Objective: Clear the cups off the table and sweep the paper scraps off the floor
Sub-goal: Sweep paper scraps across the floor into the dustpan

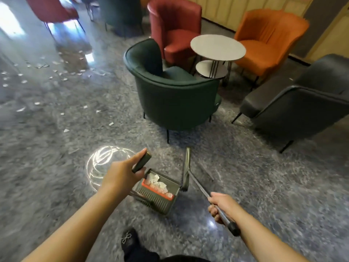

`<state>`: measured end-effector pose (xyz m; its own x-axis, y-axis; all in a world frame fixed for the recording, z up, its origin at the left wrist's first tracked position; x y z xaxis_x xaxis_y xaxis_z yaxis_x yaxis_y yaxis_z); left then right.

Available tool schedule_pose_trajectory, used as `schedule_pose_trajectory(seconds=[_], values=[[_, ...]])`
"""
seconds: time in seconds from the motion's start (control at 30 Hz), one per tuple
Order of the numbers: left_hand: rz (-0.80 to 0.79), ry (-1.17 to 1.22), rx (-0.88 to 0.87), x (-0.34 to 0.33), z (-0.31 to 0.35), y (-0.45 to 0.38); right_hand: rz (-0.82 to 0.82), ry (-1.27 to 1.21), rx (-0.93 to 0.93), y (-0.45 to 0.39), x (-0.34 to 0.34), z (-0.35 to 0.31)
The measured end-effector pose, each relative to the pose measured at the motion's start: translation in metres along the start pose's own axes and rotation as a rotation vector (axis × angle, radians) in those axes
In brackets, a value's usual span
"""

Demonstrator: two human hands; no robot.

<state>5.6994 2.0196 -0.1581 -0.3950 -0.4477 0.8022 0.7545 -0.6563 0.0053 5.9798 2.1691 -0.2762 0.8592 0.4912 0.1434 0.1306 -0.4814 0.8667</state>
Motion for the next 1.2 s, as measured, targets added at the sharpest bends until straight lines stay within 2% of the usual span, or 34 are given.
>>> schedule_pose_trajectory(seconds=[0.23,0.6,0.93,1.2], values=[[0.080,0.051,0.177,0.065,-0.081,-0.034,-0.107,0.130,-0.009,-0.016,-0.113,-0.046],[0.195,0.046,0.271,0.154,-0.208,-0.118,-0.141,0.172,0.005,-0.029,-0.293,-0.134],[0.362,0.046,0.383,0.189,-0.271,-0.220,-0.186,0.296,0.010,-0.095,-0.396,-0.258],[0.490,-0.002,0.450,0.217,-0.290,-0.321,-0.255,0.449,-0.050,-0.160,-0.479,-0.374]])
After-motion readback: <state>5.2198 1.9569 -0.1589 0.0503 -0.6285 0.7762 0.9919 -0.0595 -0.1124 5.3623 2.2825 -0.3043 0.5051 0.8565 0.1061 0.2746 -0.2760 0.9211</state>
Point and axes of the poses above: each hand's wrist, its own y-axis away from the middle knuckle, its own x-axis out of the back of the hand, z = x × y, the point moved 5 cm from there along -y, towards the middle knuckle, and after that the axes turned 8 degrees about z, right-handed, at the moved point
